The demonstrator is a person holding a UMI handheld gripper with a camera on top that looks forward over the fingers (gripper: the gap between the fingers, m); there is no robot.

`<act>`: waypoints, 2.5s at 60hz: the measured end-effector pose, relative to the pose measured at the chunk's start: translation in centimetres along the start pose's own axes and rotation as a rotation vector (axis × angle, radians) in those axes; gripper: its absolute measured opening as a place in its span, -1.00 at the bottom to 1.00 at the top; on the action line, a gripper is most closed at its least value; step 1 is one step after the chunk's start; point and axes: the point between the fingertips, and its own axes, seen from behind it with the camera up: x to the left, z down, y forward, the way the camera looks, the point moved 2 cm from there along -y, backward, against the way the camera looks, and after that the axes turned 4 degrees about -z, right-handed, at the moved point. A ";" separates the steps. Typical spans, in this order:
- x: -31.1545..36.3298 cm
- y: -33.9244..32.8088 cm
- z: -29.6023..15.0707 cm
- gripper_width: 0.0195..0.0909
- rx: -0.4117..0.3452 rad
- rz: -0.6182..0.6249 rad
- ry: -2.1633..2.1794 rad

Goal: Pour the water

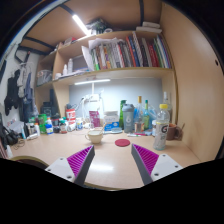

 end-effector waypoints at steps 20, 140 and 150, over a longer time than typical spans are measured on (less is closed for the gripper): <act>-6.1 1.2 -0.9 0.77 -0.015 0.098 -0.046; -5.2 34.6 -9.9 -0.28 0.185 0.272 -2.253; -3.2 35.3 -9.8 -0.27 0.187 0.268 -2.431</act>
